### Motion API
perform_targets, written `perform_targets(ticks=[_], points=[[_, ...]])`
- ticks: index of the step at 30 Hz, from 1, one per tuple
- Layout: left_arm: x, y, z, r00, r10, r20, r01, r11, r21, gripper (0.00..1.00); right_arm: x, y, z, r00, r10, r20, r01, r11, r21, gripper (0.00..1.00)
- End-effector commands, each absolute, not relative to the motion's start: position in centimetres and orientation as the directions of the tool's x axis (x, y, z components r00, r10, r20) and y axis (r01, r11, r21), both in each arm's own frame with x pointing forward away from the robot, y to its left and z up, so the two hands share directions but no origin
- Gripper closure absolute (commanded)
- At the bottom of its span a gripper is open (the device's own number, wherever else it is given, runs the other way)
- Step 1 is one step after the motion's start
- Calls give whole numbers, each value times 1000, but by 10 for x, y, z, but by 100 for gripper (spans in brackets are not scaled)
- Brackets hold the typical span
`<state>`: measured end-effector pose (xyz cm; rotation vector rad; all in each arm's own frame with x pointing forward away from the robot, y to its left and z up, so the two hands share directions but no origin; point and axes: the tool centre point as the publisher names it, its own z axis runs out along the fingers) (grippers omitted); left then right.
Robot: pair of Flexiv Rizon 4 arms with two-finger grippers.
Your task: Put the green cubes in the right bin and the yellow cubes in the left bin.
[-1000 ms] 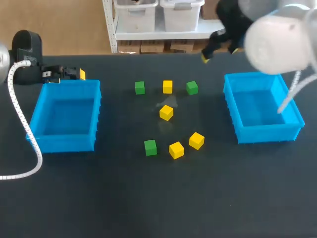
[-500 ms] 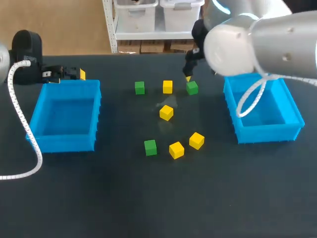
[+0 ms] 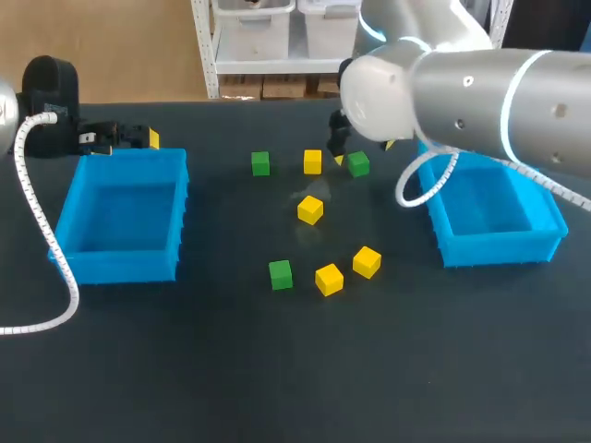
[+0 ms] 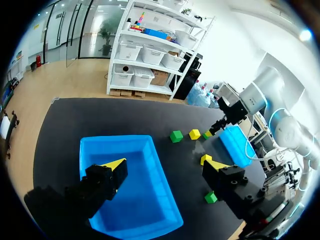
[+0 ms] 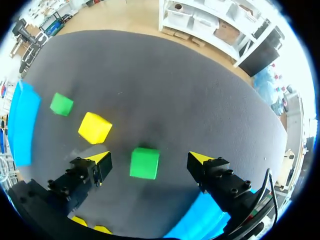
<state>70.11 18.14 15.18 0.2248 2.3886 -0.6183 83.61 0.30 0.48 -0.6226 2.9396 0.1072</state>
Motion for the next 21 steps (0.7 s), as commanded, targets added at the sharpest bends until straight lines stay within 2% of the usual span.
perform_targets(ticks=[1,13,14,15,16,19,21], points=[[701,183,150,-770,1,-638,316,870,-379,0,847,5,-1,-915,-402,-42,-403,914,39,0],[701,183,150,-770,1,-638,316,870,-379,0,842,4,-12,-915,-403,-22,-403,915,16,0],[701,183,150,-770,1,-638,316,870,-379,0,842,3,-13,-918,-397,-19,-397,918,10,11],[701,183,150,-770,1,-638,316,870,-379,0,841,2,-13,-920,-391,-20,-392,920,9,45],[701,183,150,-770,1,-638,316,870,-379,0,840,1,-13,-920,-391,-19,-391,920,10,58],[701,183,150,-770,1,-638,316,870,-379,0,836,-3,-13,-924,-382,-13,-382,924,1,84],[701,183,150,-770,1,-638,316,870,-379,0,834,-5,-13,-925,-379,-14,-379,925,0,96]])
